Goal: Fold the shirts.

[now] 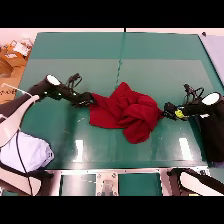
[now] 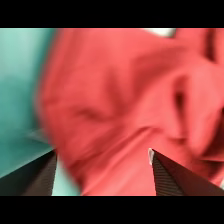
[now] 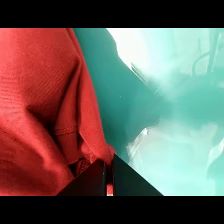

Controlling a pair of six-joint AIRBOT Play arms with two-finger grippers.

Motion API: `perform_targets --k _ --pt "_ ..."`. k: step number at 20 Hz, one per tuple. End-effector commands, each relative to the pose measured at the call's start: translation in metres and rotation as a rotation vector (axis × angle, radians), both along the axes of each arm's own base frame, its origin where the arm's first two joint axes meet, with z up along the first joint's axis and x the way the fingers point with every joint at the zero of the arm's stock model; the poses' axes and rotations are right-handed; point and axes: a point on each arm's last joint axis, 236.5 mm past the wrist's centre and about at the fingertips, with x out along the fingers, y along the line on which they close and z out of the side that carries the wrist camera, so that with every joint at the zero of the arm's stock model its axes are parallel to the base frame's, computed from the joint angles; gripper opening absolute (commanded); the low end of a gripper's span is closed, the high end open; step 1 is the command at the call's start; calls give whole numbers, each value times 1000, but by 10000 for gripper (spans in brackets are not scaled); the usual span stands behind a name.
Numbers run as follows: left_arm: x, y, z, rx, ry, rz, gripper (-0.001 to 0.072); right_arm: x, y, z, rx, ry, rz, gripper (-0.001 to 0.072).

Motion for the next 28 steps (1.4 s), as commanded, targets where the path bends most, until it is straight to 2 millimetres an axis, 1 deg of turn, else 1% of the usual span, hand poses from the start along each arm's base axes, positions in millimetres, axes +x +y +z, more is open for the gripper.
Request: perform_targets --k 1,2,4,5,6,8,9,10,12,14,16,17,19,21,22,23,24,25,26,27,28 --pt "-1 -15 -18 6 -17 -25 350 1 -1 1 -3 -4 0 20" --pt "-4 -15 -18 6 -19 -48 17 1 -2 1 -4 -4 0 19" --pt "-8 -7 -15 18 -5 -85 21 2 -8 1 -27 -7 2 19" --pt "-9 2 -11 34 16 -96 20 5 -17 4 -51 -17 -1 19" --pt "-7 16 -6 70 35 -108 20 12 -29 11 -77 -37 -11 19" --pt "2 51 11 160 56 -125 20 28 -49 36 -90 -80 -52 18" --pt "11 65 26 191 41 -116 20 36 -58 52 -96 -107 -63 19" --pt "24 78 47 215 -9 -95 20 43 -63 68 -103 -134 -65 18" --pt "50 93 100 229 -148 -42 20 61 -72 103 -125 -207 -65 18" --pt "63 98 159 227 -293 -14 20 79 -74 144 -140 -301 -64 18" --pt "65 99 220 227 -444 -2 20 93 -74 190 -147 -412 -67 18" --pt "64 99 253 228 -528 3 20 98 -74 220 -164 -480 -68 18" --pt "55 103 317 249 -695 17 20 99 -75 280 -209 -618 -67 18" --pt "41 114 379 289 -860 60 20 91 -74 344 -266 -765 -71 18" --pt "32 120 407 313 -938 85 20 84 -74 377 -300 -843 -75 18" --pt "20 126 436 336 -1016 111 20 75 -71 407 -323 -913 -77 19" --pt "6 132 459 354 -1079 133 20 64 -67 435 -343 -978 -78 18" --pt "-9 136 482 366 -1141 156 21 51 -62 462 -363 -1042 -78 19" --pt "-23 139 500 370 -1195 175 21 36 -57 485 -381 -1099 -78 18" --pt "-39 142 516 379 -1240 192 21 23 -52 501 -396 -1143 -78 19" --pt "-52 144 527 383 -1274 203 21 10 -48 514 -408 -1180 -78 19"
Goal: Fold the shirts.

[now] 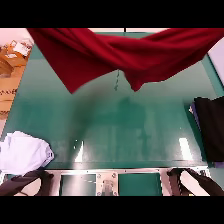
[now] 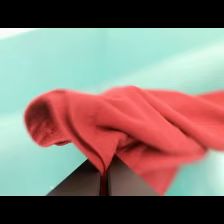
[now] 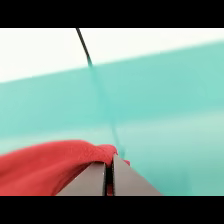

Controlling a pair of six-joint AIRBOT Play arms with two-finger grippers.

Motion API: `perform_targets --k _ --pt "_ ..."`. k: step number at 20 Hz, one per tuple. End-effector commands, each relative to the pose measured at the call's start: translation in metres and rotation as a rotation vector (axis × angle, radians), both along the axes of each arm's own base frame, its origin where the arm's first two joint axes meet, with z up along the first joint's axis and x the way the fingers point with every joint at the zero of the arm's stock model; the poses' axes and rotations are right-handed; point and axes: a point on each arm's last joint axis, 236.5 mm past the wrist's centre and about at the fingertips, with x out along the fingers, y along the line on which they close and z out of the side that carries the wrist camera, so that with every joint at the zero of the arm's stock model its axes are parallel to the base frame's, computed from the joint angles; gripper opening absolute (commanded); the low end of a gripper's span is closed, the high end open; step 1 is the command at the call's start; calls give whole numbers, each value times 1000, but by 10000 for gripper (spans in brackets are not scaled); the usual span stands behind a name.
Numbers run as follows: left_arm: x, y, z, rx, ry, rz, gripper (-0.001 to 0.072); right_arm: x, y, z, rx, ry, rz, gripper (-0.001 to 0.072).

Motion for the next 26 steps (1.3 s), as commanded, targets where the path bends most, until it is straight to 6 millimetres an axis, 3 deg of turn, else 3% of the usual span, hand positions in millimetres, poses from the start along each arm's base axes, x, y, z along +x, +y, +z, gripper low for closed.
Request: perform_targets --k 1,5,7,8,11,15,18,20,23,24,26 --pt "-51 15 61 22 -190 52 21 -50 17 65 -62 -174 -7 19" --pt "-55 20 58 45 -176 68 22 -64 20 73 -77 -201 -12 19" --pt "-45 19 39 55 -110 60 22 -51 16 56 -59 -154 -10 19" --pt "-36 18 24 56 -68 57 22 -40 12 37 -42 -108 -9 19" --pt "-1 6 -51 24 126 20 21 -2 2 -49 42 94 1 19" --pt "45 -14 -198 -50 392 -27 22 37 0 -197 209 363 10 20" --pt "74 -24 -303 -133 514 -15 22 50 10 -318 277 561 2 20" --pt "82 -34 -358 -193 602 -19 22 54 18 -385 302 672 -7 20" --pt "83 -45 -413 -249 725 -32 22 67 18 -442 328 753 -35 20" --pt "82 -45 -425 -247 749 -30 22 71 16 -448 329 763 -39 20" --pt "81 -45 -434 -243 767 -28 22 78 8 -442 324 749 -47 25"
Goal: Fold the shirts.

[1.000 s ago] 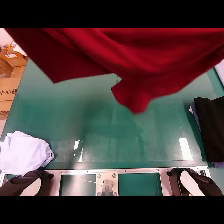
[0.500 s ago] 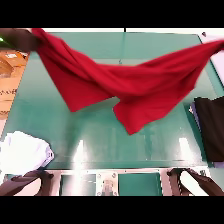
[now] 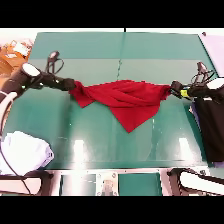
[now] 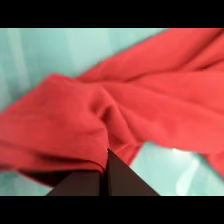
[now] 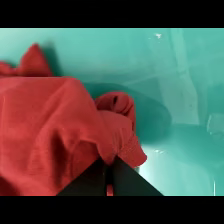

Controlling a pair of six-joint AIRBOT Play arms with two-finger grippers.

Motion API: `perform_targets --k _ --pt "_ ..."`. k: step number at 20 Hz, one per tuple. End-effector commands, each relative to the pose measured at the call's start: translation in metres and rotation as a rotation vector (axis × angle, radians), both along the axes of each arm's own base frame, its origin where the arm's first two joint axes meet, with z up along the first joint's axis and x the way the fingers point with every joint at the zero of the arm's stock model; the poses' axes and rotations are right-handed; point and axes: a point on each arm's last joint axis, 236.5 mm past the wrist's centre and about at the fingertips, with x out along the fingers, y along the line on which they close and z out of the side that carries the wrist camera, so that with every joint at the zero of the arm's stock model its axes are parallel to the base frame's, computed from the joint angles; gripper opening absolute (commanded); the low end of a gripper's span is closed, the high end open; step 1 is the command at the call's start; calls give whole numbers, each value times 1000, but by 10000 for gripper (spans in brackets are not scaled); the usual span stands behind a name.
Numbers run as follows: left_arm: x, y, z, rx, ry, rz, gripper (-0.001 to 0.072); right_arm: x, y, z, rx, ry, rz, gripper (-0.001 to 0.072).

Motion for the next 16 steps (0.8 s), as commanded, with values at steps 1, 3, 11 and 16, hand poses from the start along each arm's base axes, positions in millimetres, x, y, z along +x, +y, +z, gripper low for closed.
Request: perform_targets --k 1,3,11,16 --pt "-1 -5 -30 -27 54 7 22 11 -14 -10 -12 13 -18 147" --pt "-9 -10 -28 -38 84 -28 25 10 -35 23 -9 15 -15 450" --pt "-25 7 15 -81 189 -100 701 -89 -37 1 166 293 -69 421" --pt "-17 58 22 -111 219 28 701 -90 34 -74 253 288 -45 422"
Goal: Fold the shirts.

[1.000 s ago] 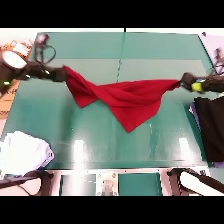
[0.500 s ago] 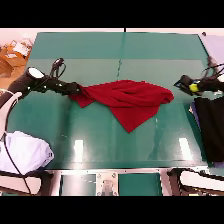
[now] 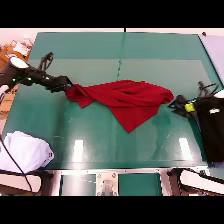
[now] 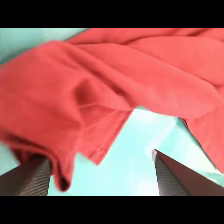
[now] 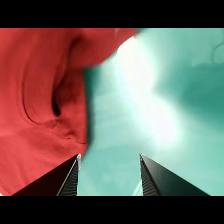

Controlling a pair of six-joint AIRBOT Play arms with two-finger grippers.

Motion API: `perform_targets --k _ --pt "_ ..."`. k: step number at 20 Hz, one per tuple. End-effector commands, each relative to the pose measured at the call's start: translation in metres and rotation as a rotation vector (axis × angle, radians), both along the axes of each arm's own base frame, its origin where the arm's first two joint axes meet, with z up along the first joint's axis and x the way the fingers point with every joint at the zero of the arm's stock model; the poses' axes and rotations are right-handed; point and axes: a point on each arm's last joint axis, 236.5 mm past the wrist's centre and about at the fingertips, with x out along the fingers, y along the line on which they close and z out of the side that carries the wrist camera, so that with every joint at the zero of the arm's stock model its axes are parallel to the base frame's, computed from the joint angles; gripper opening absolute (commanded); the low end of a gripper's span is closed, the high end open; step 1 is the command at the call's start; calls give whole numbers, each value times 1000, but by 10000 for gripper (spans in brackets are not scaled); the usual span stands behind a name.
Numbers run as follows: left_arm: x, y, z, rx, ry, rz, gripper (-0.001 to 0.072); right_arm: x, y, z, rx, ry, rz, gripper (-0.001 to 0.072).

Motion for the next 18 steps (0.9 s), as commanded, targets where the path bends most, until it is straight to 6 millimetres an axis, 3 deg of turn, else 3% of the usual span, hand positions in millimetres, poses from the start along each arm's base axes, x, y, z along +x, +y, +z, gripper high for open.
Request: perform_targets --k 1,6,7,9,11,14,18 --pt "0 32 5 -16 40 74 702 6 42 -37 60 -20 -8 421" --pt "1 59 2 1 46 122 701 31 74 -56 104 -30 -4 405" --pt "0 60 1 6 47 122 701 34 79 -59 112 -28 6 310" --pt "0 60 1 7 48 122 701 36 87 -59 108 -47 57 19" --pt "-3 59 0 -2 69 129 701 34 86 -55 107 -50 107 20" --pt "-16 47 -6 -28 122 99 701 29 63 -49 80 -25 129 20" --pt "-39 16 -45 -47 181 66 700 25 51 -48 103 -7 102 20"
